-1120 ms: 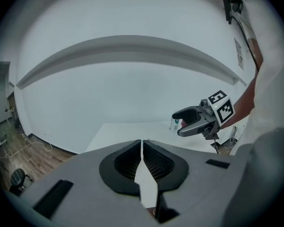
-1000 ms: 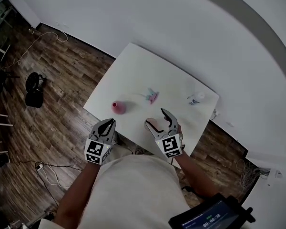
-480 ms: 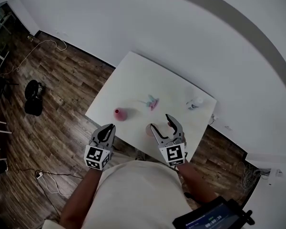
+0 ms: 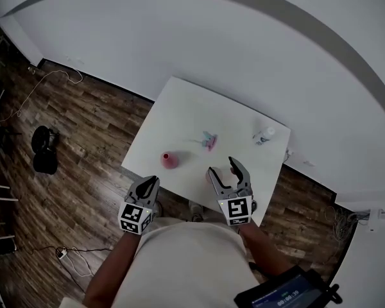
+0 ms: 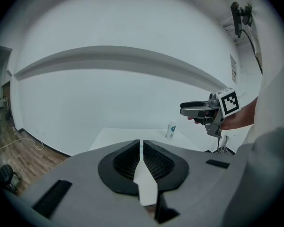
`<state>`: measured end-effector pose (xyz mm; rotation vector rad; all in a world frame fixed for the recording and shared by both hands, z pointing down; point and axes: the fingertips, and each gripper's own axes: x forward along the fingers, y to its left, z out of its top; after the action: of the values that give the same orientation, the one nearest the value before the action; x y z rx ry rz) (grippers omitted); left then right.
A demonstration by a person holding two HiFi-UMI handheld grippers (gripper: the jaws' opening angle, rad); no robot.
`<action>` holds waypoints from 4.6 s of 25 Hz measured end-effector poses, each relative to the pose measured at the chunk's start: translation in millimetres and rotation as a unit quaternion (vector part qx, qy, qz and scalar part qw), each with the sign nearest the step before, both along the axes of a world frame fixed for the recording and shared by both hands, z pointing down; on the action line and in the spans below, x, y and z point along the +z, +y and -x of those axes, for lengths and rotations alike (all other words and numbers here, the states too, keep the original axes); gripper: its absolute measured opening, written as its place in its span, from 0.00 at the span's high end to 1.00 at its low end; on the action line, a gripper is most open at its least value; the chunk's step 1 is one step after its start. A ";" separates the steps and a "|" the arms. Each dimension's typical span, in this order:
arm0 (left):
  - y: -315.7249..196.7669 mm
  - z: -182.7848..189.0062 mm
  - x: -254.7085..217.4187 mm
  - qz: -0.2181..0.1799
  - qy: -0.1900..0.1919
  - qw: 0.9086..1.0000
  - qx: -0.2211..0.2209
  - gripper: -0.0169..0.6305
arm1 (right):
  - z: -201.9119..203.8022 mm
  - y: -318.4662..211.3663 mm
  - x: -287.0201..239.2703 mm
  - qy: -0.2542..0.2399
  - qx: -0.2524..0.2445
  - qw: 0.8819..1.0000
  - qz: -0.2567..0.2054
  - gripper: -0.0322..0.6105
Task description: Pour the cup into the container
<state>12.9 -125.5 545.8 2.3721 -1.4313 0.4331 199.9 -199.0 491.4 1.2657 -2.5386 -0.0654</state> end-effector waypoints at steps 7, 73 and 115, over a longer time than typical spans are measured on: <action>3.0 46.4 -5.3 0.003 -0.005 0.999 0.032 0.95 | 38.7 13.1 -7.5 -0.010 0.045 0.999 0.004 0.51; 403.3 -277.1 -76.7 -0.017 0.090 0.765 0.638 0.95 | -123.5 541.5 -75.2 0.026 0.562 0.827 -0.021 0.52; 300.1 -117.1 -57.2 -0.015 0.055 0.921 0.385 0.95 | -26.2 427.7 -45.1 0.010 0.332 0.943 -0.012 0.52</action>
<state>130.0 174.6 488.7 2.8570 -0.3975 0.4455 226.1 228.7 446.3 2.0366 -1.9667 0.0404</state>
